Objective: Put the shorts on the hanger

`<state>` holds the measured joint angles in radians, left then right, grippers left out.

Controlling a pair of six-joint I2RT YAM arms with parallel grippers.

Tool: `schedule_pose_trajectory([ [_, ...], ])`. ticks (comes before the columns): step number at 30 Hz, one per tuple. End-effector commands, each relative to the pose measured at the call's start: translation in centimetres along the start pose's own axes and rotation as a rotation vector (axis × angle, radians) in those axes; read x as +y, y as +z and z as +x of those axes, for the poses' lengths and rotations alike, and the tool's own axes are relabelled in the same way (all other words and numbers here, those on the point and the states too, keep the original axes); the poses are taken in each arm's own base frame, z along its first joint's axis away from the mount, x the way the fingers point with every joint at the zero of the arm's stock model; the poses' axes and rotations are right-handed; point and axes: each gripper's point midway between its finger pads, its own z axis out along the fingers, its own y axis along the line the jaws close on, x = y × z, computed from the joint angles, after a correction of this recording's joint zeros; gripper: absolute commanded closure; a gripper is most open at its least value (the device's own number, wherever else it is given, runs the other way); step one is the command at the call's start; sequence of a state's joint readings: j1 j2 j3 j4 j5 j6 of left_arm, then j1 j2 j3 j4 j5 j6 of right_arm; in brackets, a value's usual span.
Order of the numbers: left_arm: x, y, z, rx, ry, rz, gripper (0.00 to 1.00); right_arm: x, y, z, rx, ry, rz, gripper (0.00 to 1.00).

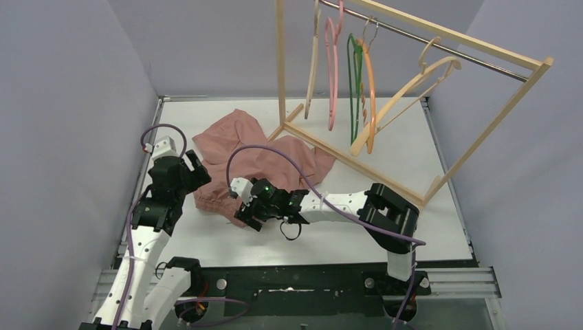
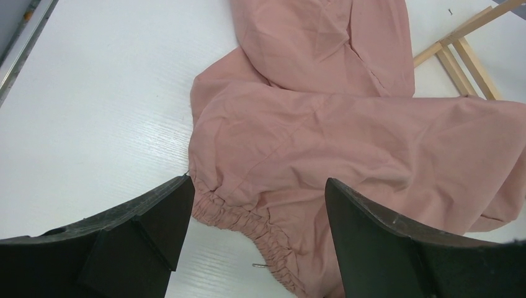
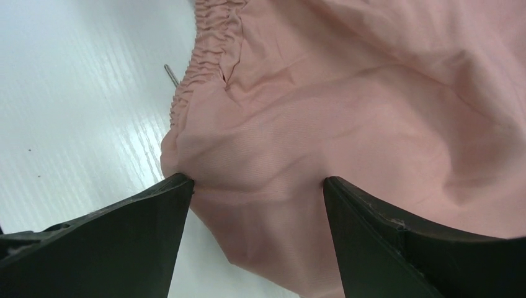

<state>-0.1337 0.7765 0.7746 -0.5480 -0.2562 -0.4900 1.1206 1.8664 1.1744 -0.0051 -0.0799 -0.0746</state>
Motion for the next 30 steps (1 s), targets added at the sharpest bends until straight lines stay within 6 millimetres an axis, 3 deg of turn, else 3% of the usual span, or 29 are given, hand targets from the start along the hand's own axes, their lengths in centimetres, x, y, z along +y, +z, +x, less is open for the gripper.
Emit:
schedule_pose_trajectory([
  [1,-0.4,0.3,-0.9,-0.038,-0.004,0.019,0.23,0.2,0.6,-2.0,-0.036,-0.083,-0.024,0.19],
  [8,-0.2,0.5,-0.7,-0.036,0.006,0.015,0.23,1.2,0.4,-1.6,0.023,-0.182,-0.055,0.13],
  [13,-0.2,0.5,-0.6,-0.039,0.009,0.021,0.23,0.7,1.2,-0.6,0.065,-0.218,-0.032,0.12],
  [25,-0.3,0.6,-0.6,-0.035,0.005,0.025,0.24,0.8,2.2,-0.3,0.035,-0.245,-0.025,0.1],
  [28,-0.2,0.6,-0.7,-0.039,0.002,0.023,0.24,-0.2,2.2,-0.7,0.029,-0.239,0.027,0.14],
  [30,-0.3,0.6,-0.7,-0.039,-0.002,0.028,0.24,-0.7,2.0,-1.0,0.011,-0.219,0.04,0.25],
])
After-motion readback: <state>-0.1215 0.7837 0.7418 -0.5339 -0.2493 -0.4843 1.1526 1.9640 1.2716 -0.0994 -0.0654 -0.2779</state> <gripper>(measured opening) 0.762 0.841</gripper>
